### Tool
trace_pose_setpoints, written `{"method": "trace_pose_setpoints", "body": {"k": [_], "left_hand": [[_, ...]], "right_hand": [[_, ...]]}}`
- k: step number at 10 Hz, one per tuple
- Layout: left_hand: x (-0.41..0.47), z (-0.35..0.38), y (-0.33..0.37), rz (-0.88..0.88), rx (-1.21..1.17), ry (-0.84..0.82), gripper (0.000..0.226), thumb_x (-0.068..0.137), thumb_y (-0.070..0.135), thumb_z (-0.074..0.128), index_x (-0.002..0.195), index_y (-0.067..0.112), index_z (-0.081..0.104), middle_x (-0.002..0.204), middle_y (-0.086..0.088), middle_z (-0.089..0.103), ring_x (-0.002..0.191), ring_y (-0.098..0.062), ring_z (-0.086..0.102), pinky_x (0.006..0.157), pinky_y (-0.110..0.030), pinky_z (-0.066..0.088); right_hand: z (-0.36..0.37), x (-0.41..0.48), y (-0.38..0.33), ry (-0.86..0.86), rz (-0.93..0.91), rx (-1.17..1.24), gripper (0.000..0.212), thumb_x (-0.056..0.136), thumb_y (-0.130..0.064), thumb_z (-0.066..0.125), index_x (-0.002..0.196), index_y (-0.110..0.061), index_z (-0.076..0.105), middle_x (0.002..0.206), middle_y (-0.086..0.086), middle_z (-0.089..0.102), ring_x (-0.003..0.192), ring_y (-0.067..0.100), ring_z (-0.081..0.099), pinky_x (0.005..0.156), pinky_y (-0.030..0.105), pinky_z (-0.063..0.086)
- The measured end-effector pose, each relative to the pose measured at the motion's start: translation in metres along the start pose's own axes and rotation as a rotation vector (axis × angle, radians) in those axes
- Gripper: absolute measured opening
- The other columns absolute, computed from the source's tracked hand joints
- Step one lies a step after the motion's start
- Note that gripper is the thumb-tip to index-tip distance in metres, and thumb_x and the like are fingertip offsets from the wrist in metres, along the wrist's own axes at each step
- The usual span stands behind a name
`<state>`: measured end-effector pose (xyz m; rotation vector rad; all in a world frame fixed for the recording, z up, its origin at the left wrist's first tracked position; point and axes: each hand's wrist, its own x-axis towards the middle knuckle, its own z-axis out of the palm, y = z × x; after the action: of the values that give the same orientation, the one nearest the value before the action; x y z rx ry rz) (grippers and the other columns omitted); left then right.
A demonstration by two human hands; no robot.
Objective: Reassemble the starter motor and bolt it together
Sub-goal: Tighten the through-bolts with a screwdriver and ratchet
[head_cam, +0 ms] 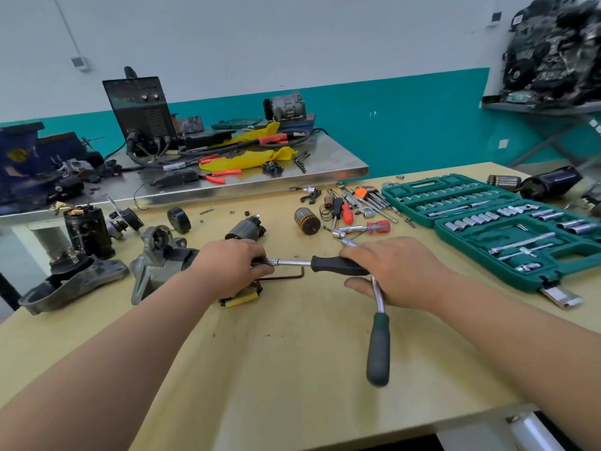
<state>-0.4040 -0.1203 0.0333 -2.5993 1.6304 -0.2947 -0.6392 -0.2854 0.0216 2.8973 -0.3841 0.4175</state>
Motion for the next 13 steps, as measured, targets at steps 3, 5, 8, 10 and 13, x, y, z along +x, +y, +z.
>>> {"method": "trace_pose_setpoints", "body": {"k": [3,5,8,10,13], "left_hand": [[-0.010,0.010,-0.007,-0.015,-0.032,0.109,0.025,0.092,0.060,0.049,0.107,0.042,0.059,0.089,0.020,0.052,0.077,-0.003,0.049,0.059,-0.022,0.043],[-0.011,0.012,-0.008,0.014,-0.012,0.092,0.035,0.096,0.062,0.037,0.110,0.040,0.061,0.091,0.020,0.050,0.082,-0.004,0.049,0.054,-0.021,0.032],[-0.017,0.010,-0.007,0.041,0.011,0.082,0.034,0.099,0.058,0.036,0.114,0.039,0.059,0.093,0.020,0.048,0.085,-0.005,0.048,0.053,-0.022,0.029],[-0.025,0.009,-0.007,0.058,-0.002,0.120,0.033,0.097,0.060,0.038,0.116,0.040,0.057,0.104,0.020,0.059,0.090,-0.006,0.056,0.060,-0.023,0.039],[-0.024,0.006,-0.007,0.042,0.009,0.061,0.033,0.099,0.057,0.036,0.116,0.039,0.058,0.101,0.017,0.059,0.083,-0.006,0.049,0.054,-0.024,0.031]], "right_hand": [[0.002,0.011,-0.008,-0.251,0.638,1.183,0.050,0.097,-0.057,0.030,0.080,-0.019,0.057,0.050,0.000,0.050,0.038,0.016,0.038,0.044,0.022,0.033],[0.003,0.009,0.008,-0.096,0.171,0.345,0.036,0.096,-0.055,0.039,0.110,-0.026,0.055,0.091,-0.008,0.061,0.079,0.013,0.061,0.058,0.023,0.038],[0.002,0.011,-0.004,-0.227,0.564,1.047,0.051,0.095,-0.061,0.030,0.092,-0.021,0.061,0.055,-0.006,0.055,0.044,0.012,0.046,0.043,0.020,0.036],[0.007,0.010,0.002,-0.150,0.467,0.974,0.043,0.097,-0.056,0.034,0.099,-0.020,0.059,0.068,-0.007,0.056,0.059,0.017,0.051,0.050,0.023,0.036],[0.001,0.006,0.004,0.016,0.137,0.227,0.040,0.096,-0.055,0.034,0.115,-0.028,0.055,0.099,-0.007,0.066,0.085,0.015,0.062,0.070,0.031,0.050]]}}
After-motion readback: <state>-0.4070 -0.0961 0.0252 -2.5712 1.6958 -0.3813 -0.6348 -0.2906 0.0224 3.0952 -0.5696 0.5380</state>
